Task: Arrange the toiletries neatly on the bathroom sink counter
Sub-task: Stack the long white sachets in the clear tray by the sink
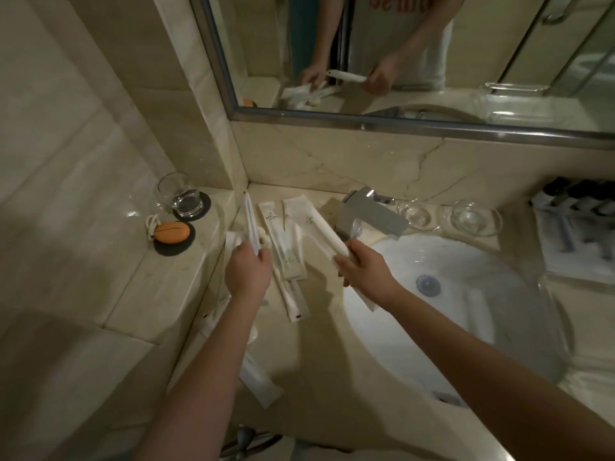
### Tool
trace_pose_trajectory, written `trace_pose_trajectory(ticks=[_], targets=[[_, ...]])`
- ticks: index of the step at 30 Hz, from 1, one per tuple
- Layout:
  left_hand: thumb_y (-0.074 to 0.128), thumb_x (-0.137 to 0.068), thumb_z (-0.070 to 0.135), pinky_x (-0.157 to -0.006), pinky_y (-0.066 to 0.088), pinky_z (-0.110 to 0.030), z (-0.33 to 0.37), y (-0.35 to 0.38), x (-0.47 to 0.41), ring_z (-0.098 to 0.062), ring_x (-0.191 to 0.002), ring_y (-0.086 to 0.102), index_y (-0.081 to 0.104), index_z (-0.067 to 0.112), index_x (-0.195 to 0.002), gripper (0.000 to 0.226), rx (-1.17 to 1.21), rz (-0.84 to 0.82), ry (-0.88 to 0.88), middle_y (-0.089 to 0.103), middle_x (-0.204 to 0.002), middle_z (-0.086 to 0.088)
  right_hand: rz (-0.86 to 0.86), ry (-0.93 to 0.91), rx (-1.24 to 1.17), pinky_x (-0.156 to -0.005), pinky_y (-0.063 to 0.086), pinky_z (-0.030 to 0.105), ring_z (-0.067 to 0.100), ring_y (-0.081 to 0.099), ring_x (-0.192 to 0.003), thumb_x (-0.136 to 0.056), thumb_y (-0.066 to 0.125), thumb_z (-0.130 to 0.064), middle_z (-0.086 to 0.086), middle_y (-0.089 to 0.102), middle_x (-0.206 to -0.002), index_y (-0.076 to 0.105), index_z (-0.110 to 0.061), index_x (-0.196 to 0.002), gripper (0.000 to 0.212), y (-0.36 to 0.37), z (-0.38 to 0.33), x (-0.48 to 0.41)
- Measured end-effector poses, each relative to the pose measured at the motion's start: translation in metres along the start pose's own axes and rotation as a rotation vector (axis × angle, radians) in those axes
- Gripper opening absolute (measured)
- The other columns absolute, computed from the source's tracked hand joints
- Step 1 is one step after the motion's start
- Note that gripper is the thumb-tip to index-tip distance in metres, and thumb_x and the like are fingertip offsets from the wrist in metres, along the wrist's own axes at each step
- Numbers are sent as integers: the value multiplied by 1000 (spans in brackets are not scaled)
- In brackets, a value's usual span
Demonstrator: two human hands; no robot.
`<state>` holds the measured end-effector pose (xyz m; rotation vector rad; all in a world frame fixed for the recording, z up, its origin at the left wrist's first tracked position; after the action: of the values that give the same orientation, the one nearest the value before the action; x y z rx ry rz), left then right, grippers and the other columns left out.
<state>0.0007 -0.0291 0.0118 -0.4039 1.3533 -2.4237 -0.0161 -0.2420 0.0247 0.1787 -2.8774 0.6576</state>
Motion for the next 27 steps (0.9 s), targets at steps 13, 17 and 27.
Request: trace_pose_trajectory(ticks=[13,17,27], targets=[[44,-90,12,-53,41,-23,147,61,133,-20,-67,58,49,3,-97,12,476,-248,187,62,-88,-16,177,50,-140,-51,43,19,13,50,-53,-94,51,-22,4,57,-65,60,-11,-82,19,-150,72,86],[43,-89,10,-54,38,-24,195,96,171,-21,-65,48,40,7,-94,6,493,-429,246,50,-84,-15,300,172,-289,-52,44,25,12,55,-53,-90,51,-16,0,63,-64,60,-5,-88,14,-190,109,110],[72,-80,32,-51,41,-6,250,170,255,-9,-68,56,56,21,-77,20,484,-797,268,57,-72,9,580,161,-668,-66,54,28,19,70,-81,-99,41,-21,11,71,-92,52,-7,-110,21,-252,167,142]])
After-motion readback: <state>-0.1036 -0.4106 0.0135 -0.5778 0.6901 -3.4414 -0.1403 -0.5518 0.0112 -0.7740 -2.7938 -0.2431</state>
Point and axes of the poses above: each hand's wrist, its own x-axis away from the middle knuckle, its own y-axis out of the palm, z = x × y, the point moved 3 cm from there along -x, towards the middle knuckle
